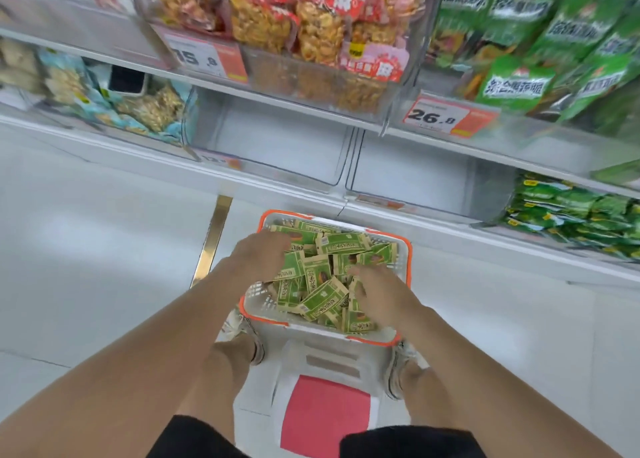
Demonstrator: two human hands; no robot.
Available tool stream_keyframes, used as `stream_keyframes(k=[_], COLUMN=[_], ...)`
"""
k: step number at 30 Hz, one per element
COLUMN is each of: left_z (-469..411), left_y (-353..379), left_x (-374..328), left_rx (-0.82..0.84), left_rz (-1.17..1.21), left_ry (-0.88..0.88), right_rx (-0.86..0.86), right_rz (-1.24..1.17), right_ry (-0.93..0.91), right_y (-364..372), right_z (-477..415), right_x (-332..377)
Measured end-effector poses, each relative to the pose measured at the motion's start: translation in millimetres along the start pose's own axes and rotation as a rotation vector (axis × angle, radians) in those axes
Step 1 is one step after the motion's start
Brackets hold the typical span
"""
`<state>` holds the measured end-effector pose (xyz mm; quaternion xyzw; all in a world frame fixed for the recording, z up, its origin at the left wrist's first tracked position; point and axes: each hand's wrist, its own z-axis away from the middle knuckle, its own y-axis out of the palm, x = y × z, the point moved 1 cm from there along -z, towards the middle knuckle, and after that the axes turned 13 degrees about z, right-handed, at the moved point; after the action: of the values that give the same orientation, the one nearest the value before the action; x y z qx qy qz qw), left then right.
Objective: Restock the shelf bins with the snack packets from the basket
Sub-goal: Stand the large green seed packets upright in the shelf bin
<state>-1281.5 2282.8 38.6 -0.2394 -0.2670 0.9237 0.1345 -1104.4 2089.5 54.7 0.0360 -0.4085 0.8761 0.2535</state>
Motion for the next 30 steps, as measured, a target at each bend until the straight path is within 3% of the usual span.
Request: stream_keyframes(k=[5,9,13,18,22,30], left_z=[-69,-140,-205,-256,-269,-255], left_y=[29,62,75,81,89,92], left_x=[33,55,65,60,58,44], left_rx=[-0.044,-0.105,-0.012,0.072,0.107,-0.022], left_rz=[0.049,-0.054,-0.192,-0.287,-0.443,-0.505], left_ry=[0.072,0.148,0.238,0.243,0.149,0.115], right_rx=[-0.004,-0.046,-0.117,-0.051,0.013,0.103], right_rz=[0.258,0.485,0.561,0.612,0.734,0.719], right_ry=[-0.186,-0.3,-0.389,-0.363,-0.364,-0.242], right_y=[23,61,86,100,101,90], right_z=[-87,-171,-228,-279,-283,-258], right_x=[1,-24,-32,-23,-23,-46])
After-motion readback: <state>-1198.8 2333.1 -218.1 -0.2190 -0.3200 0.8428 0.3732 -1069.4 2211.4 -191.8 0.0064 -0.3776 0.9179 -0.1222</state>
